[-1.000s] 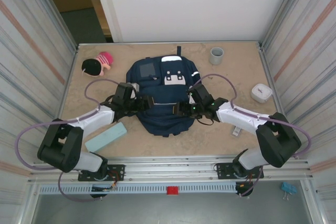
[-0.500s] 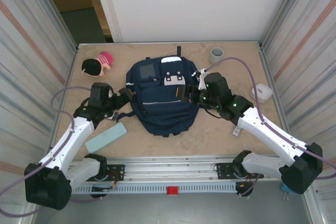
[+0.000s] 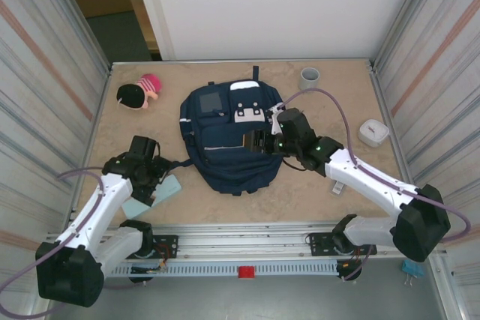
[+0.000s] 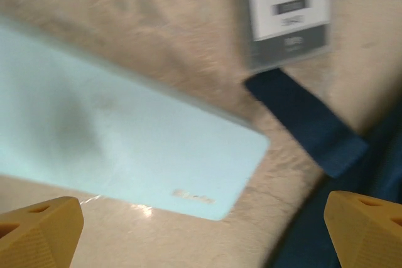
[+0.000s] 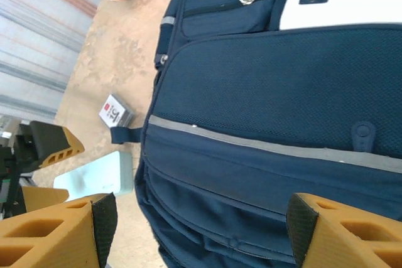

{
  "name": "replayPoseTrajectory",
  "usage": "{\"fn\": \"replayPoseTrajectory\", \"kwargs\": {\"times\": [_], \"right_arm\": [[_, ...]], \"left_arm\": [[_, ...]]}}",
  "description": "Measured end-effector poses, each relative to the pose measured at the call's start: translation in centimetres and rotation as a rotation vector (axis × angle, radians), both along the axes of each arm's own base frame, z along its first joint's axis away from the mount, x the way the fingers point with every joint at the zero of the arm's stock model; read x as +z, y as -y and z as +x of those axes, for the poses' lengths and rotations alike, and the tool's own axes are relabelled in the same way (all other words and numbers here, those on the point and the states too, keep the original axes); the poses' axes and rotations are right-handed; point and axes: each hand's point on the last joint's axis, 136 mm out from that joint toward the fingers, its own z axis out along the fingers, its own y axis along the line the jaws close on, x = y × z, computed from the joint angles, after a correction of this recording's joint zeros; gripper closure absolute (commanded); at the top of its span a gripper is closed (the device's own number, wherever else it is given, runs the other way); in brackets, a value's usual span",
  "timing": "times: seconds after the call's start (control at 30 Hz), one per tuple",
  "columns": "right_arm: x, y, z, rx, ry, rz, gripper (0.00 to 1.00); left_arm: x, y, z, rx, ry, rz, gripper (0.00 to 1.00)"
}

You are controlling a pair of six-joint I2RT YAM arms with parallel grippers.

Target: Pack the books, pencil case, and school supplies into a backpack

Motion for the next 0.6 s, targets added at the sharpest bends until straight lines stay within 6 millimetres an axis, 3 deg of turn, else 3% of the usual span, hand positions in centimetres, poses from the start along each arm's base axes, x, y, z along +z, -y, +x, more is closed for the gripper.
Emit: {"fn": "replayPoseTrajectory", "kwargs": {"times": [0.27,0.6], "right_arm": [[-0.9,-1.7,-0.5,0.048,-0.014,0.004,0.27],[-1.1,-2.3,-0.4,0.057,-0.014,0.004,0.27]], "left_arm": [[-3.0,-0.5,-3.7,0.205,-0.161,-0.029,0.01],[-2.9,-1.0,-3.3,0.426,-0.134,-0.079,0.01]]}}
